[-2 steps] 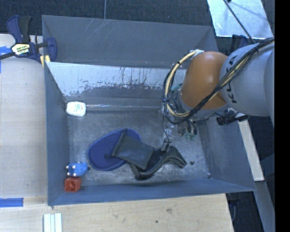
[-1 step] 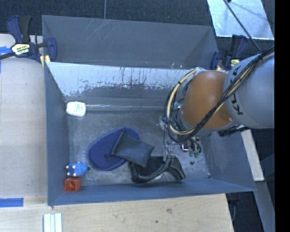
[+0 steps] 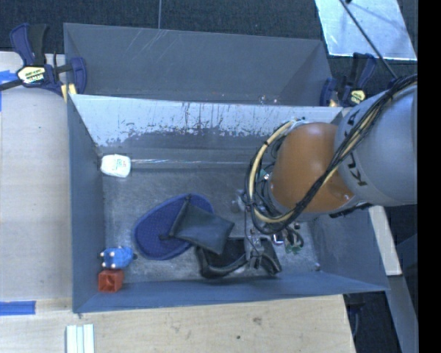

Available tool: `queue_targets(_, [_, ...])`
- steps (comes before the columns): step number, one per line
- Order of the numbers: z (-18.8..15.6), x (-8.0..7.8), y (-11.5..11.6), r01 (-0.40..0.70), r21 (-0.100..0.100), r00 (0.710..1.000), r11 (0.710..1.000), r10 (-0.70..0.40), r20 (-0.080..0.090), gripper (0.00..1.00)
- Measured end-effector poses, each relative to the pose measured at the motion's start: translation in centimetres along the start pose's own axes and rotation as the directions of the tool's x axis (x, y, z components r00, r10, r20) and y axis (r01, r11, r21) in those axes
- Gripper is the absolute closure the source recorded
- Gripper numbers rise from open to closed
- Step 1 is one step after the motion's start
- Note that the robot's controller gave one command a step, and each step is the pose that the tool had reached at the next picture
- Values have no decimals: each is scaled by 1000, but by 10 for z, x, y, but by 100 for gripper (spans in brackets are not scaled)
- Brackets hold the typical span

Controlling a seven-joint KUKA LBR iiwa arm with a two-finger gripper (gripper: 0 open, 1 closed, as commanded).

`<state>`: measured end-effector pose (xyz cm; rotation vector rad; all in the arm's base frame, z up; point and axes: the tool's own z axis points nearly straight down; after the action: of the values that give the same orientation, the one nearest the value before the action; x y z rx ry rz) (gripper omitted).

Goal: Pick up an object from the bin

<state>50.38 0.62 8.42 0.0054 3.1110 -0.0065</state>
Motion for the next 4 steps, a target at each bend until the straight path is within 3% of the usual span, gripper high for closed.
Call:
queue_targets(1, [-1, 4, 0, 0, 0, 1000, 1000, 0, -22, 100])
queue_targets(2, [-185, 11, 3, 298, -10, 954, 954, -299, -17, 100])
queue_targets(3, [-181, 13, 3, 296, -12, 955, 955, -297, -24, 0])
queue_targets(4, [3, -2, 18, 404, -17, 914, 915, -404, -36, 0])
